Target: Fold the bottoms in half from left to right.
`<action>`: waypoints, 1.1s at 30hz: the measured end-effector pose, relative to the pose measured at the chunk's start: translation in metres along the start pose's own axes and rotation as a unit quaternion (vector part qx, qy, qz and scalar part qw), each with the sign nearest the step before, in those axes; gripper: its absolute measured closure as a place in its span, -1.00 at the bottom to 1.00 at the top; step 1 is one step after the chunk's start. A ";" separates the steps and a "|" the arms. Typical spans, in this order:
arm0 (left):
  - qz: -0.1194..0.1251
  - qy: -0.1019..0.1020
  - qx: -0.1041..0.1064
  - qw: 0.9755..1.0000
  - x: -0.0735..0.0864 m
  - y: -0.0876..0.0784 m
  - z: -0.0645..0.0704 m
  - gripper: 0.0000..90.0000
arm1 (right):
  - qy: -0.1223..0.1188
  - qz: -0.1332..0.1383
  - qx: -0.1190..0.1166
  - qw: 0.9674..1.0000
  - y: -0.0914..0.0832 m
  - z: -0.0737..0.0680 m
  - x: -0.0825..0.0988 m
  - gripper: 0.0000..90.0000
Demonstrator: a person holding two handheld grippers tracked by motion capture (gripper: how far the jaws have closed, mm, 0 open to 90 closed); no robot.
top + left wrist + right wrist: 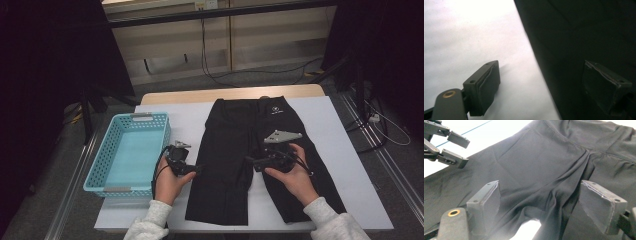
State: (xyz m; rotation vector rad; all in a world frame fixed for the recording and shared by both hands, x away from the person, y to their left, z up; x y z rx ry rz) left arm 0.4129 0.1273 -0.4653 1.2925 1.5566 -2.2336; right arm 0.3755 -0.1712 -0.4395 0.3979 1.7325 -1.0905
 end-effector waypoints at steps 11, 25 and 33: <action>0.000 -0.002 -0.009 1.000 0.007 -0.006 0.008 -0.49 | 0.003 0.002 0.004 1.000 -0.002 0.002 0.000 -0.61; -0.007 0.002 -0.026 1.000 0.015 -0.015 0.024 -0.08 | -0.003 -0.002 0.003 1.000 0.001 -0.001 0.000 -0.61; -0.015 -0.002 -0.022 1.000 0.015 -0.017 0.027 0.12 | -0.009 -0.003 0.000 1.000 0.005 -0.004 0.000 -0.61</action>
Point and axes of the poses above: each handheld gripper's, and its own axes: y roughly forward along the jaws, x roughly out of its underside, z roughly to its right, the point moved 2 cm from there along y, roughly forward along the jaws, and after that the axes turned 6 degrees about z, right-handed, at the moved point
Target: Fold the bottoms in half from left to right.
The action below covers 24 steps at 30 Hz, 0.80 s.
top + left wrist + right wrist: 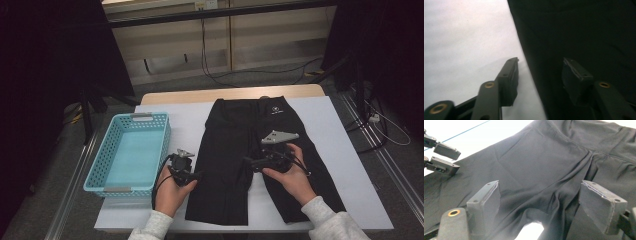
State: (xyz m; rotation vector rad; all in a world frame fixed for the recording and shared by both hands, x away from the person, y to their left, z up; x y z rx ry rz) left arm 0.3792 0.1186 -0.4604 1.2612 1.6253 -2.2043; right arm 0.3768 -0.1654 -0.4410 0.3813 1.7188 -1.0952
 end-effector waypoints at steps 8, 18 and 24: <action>0.005 -0.011 0.003 1.000 0.001 0.000 -0.002 0.28 | -0.001 0.000 -0.001 1.000 0.002 -0.002 -0.001 -0.61; 0.008 -0.021 0.011 1.000 0.001 -0.001 -0.001 0.48 | 0.001 -0.002 -0.001 1.000 0.002 -0.002 0.000 -0.61; 0.008 -0.028 0.018 0.999 0.001 -0.001 -0.001 0.61 | 0.002 -0.002 0.000 1.000 0.002 -0.001 0.000 -0.61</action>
Point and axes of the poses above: each handheld gripper's, and its own axes: y roughly forward along the jaws, x roughly out of its underside, z roughly to its right, the point moved 2 cm from there along y, roughly forward along the jaws, and after that the axes turned 6 degrees about z, right-handed, at the moved point
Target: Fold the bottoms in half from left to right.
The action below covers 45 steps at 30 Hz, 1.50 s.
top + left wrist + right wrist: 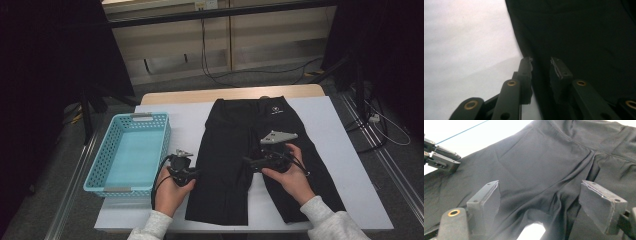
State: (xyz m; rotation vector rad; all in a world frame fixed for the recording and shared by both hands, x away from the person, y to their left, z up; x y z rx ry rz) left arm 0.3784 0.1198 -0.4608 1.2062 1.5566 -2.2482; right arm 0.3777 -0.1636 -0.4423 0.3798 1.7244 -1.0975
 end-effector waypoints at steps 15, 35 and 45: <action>0.003 -0.026 0.042 0.999 -0.003 0.003 0.005 0.98 | 0.002 0.005 0.002 1.000 -0.002 0.002 -0.001 -0.61; 0.054 -0.014 0.089 0.994 -0.017 -0.008 0.034 0.99 | 0.021 0.013 -0.015 1.000 0.012 -0.005 -0.011 -0.60; 0.059 -0.004 0.104 0.993 -0.017 -0.001 0.049 0.99 | 0.014 0.013 -0.025 1.000 0.027 -0.013 -0.016 -0.55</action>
Point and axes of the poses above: each handheld gripper's, and its own axes: y roughly forward along the jaws, x roughly out of its underside, z roughly to its right, the point moved 2 cm from there along y, roughly forward along the jaws, and after that the axes turned 6 degrees about z, right-handed, at the moved point
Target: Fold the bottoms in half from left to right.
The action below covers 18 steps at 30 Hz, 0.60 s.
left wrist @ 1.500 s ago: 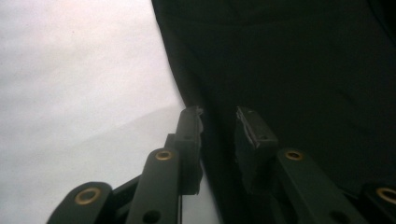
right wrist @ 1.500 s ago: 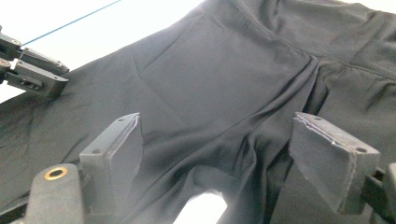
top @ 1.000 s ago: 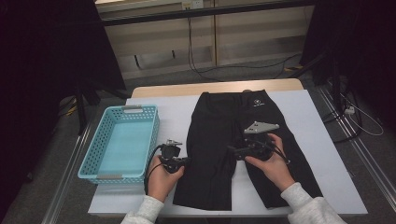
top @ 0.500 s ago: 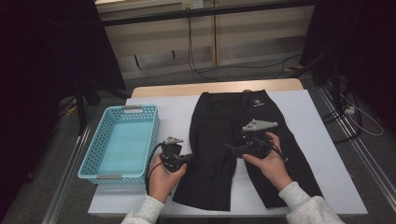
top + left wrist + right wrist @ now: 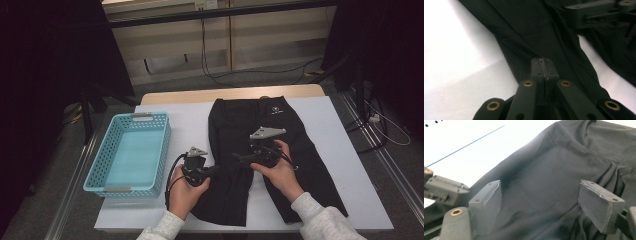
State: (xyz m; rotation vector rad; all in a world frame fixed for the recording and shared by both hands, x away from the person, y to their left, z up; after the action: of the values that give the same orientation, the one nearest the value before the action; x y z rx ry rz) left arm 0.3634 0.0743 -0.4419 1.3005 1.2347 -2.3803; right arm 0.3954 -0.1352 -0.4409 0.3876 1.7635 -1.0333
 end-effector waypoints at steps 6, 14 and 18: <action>0.002 0.012 0.010 1.000 0.001 0.004 0.008 0.99 | -0.003 -0.004 -0.012 1.000 0.012 -0.006 -0.003 -0.53; 0.006 0.016 0.015 1.000 0.002 0.007 0.014 0.99 | 0.001 -0.010 -0.023 1.000 0.025 -0.011 -0.003 -0.49; 0.011 0.017 0.014 1.000 0.002 0.007 0.013 0.99 | -0.001 -0.018 -0.027 0.999 0.032 -0.013 -0.002 -0.42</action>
State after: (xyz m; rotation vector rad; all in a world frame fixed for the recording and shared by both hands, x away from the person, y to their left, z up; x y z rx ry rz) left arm 0.3575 0.0614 -0.4437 1.3608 1.1935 -2.3779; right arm 0.4096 -0.1058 -0.4518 0.3220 1.7984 -1.0073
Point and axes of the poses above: each handheld gripper's, and its own axes: y roughly forward along the jaws, x roughly out of its underside, z roughly to its right, the point moved 2 cm from there along y, roughly forward along the jaws, and after that the axes turned 6 degrees about z, right-handed, at the moved point
